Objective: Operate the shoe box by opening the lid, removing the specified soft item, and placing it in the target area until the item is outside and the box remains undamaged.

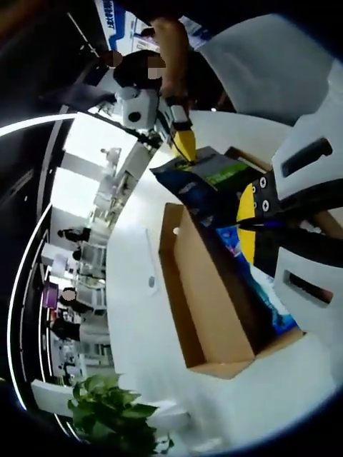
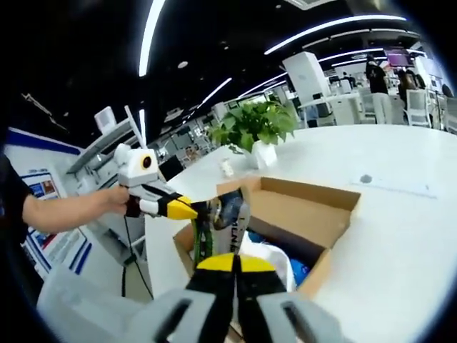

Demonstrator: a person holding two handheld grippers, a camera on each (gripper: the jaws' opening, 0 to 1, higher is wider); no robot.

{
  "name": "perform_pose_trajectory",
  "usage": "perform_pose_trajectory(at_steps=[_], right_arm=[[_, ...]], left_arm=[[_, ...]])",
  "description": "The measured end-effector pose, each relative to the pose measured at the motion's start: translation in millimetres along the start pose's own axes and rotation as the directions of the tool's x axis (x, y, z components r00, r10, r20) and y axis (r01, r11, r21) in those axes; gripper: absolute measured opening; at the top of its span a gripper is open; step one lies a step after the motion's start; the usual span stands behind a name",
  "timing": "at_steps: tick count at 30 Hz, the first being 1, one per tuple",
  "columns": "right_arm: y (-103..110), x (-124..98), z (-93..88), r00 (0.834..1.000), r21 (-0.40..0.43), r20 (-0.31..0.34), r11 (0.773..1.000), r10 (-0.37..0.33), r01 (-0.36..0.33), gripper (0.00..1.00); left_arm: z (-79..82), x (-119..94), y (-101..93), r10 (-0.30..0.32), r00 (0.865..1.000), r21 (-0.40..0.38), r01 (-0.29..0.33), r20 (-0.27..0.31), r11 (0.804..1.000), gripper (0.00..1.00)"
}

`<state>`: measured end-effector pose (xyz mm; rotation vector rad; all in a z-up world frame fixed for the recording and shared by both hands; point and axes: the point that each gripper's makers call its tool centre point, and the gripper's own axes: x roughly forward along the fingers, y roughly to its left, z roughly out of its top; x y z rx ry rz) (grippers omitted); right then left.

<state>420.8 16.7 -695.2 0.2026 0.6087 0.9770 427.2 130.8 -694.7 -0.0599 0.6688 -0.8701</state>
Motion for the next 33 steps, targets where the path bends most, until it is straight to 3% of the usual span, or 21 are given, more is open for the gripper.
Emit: perform_pose_trajectory(at_steps=[15, 33], right_arm=[[-11, -37, 11.6, 0.998, 0.004, 0.031, 0.999, -0.045, 0.045, 0.0], [-52, -92, 5.8, 0.988, 0.051, 0.076, 0.99, -0.138, 0.134, 0.0]], left_arm=[[23.7, 17, -26.1, -0.014, 0.999, 0.026, 0.015, -0.03, 1.0, 0.0], [43.6, 67, -66.0, -0.069, 0.995, 0.075, 0.074, -0.07, 0.994, 0.0]])
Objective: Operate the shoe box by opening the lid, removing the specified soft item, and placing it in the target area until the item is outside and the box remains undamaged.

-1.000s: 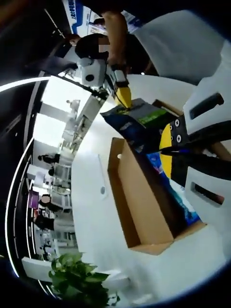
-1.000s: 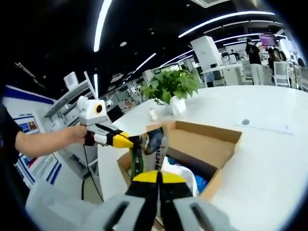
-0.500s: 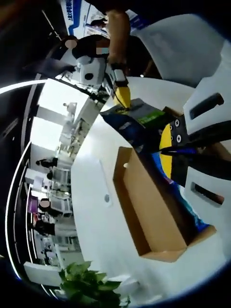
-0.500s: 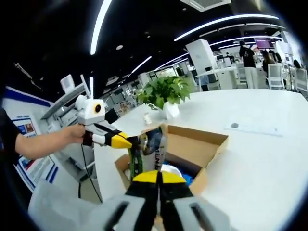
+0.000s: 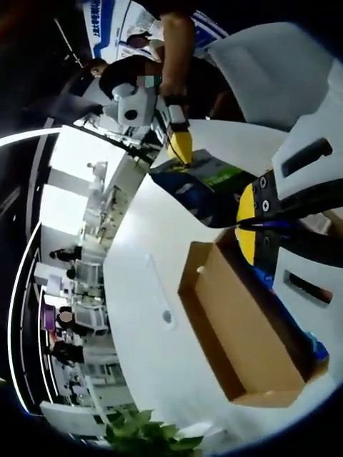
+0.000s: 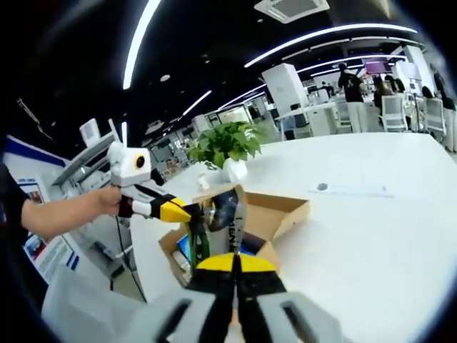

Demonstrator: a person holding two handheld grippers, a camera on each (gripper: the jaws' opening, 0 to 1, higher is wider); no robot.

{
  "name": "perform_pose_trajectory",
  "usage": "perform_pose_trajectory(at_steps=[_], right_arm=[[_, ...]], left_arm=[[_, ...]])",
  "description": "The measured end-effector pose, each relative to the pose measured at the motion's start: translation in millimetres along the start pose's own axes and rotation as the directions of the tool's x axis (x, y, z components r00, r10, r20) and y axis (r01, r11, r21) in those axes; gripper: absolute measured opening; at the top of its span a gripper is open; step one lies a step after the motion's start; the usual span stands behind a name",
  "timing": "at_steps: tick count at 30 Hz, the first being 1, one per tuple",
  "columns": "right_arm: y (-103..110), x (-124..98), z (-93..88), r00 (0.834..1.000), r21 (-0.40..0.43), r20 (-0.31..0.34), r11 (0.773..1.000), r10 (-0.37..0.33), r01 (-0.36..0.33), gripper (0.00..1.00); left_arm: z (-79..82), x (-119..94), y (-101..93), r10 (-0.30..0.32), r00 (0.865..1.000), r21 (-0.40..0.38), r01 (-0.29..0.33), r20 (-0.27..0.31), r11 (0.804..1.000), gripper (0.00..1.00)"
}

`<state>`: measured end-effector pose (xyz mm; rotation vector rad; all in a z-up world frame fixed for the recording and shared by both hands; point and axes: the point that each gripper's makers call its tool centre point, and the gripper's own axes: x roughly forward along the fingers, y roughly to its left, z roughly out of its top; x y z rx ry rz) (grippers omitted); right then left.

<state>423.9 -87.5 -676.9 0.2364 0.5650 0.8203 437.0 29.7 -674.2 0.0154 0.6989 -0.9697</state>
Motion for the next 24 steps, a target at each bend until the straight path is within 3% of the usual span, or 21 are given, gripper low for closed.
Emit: perform_pose_trajectory(at_steps=[24], right_arm=[[-60, -46, -23.6, 0.994, 0.06, 0.012, 0.992, -0.11, 0.109, 0.0]], left_arm=[[7.3, 72, -27.1, -0.066, 0.996, 0.042, 0.069, -0.067, 0.997, 0.0]])
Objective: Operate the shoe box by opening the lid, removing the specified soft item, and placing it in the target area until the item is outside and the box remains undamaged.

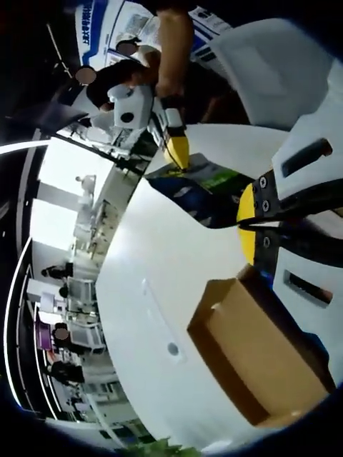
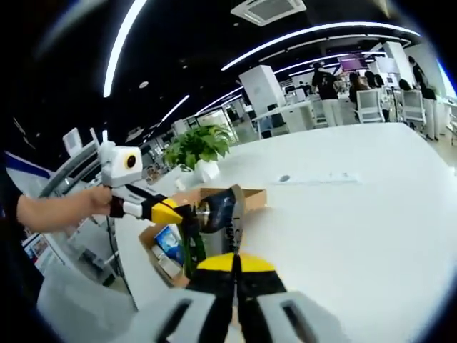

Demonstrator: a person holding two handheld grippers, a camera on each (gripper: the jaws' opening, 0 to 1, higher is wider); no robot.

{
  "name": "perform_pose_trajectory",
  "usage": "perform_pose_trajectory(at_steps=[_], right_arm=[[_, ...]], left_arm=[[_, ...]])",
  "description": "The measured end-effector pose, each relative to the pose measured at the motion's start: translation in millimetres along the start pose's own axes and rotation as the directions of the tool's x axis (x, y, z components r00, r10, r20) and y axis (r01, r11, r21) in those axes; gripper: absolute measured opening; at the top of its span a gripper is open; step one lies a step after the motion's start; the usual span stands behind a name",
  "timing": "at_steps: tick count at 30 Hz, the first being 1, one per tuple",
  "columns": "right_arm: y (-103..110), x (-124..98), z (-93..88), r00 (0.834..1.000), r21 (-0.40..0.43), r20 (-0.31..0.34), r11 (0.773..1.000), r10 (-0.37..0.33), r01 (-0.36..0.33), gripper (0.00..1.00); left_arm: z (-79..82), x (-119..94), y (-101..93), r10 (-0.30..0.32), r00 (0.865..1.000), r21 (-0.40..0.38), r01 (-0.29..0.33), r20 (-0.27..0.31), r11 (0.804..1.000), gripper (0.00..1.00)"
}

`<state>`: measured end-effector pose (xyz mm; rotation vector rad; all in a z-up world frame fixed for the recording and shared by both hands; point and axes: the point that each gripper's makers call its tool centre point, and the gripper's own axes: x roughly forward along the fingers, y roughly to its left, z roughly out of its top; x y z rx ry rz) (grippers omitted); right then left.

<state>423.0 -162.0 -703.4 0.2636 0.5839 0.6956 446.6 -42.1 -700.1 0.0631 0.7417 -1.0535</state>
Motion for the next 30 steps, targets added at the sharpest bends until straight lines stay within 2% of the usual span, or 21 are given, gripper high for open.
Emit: perform_pose_trajectory(at_steps=[20, 30], right_arm=[[-51, 5, -28.1, 0.996, 0.032, -0.027, 0.996, -0.087, 0.088, 0.0], [-71, 16, -43.5, 0.992, 0.034, -0.055, 0.992, -0.116, 0.118, 0.0]], left_arm=[[-8.2, 50, 0.1, 0.007, 0.997, 0.03, -0.005, -0.074, 1.0, 0.0], [-18.6, 73, 10.3, 0.035, 0.991, 0.059, -0.027, -0.131, 0.998, 0.0]])
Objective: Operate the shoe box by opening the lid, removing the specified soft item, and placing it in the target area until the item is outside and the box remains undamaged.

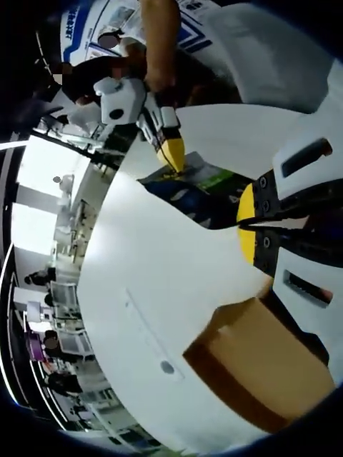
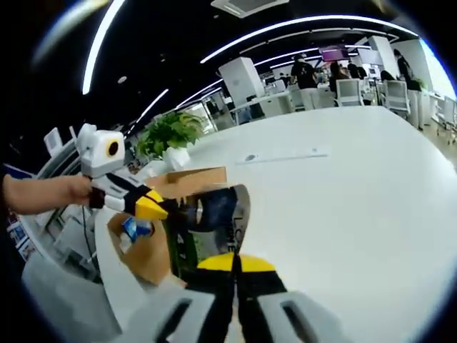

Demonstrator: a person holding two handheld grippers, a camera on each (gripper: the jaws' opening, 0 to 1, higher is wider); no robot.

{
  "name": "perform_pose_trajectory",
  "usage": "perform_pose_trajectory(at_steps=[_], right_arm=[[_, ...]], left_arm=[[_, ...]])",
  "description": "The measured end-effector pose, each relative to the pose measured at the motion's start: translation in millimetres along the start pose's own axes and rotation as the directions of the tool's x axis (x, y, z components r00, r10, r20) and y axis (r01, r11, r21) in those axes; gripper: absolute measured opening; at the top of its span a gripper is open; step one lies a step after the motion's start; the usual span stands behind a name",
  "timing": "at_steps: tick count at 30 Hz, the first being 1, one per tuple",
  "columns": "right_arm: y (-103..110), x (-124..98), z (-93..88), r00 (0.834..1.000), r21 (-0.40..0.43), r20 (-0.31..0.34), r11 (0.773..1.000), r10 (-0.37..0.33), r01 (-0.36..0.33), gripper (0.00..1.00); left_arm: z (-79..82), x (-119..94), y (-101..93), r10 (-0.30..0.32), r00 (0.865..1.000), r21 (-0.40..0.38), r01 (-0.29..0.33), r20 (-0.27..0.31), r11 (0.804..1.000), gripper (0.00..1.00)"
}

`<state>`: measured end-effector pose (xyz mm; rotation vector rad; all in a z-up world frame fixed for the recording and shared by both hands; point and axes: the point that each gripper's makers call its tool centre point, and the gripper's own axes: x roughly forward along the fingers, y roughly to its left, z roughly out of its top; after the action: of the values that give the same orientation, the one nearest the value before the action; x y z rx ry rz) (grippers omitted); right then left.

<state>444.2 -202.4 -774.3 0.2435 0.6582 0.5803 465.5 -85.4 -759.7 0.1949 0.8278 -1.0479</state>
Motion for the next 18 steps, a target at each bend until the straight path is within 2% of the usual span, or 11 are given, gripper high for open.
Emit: perform_pose_trajectory(at_steps=[9, 18], right_arm=[[-13, 11, -12.0, 0.999, -0.008, -0.03, 1.0, -0.027, 0.026, 0.0], [-26, 15, -19.8, 0.997, -0.031, -0.049, 0.998, -0.057, 0.055, 0.0]], left_arm=[[-6.0, 19, 6.7, 0.019, 0.997, 0.071, -0.014, -0.071, 0.997, 0.0], [-6.8, 34, 9.1, 0.047, 0.994, 0.102, -0.036, -0.102, 0.994, 0.0]])
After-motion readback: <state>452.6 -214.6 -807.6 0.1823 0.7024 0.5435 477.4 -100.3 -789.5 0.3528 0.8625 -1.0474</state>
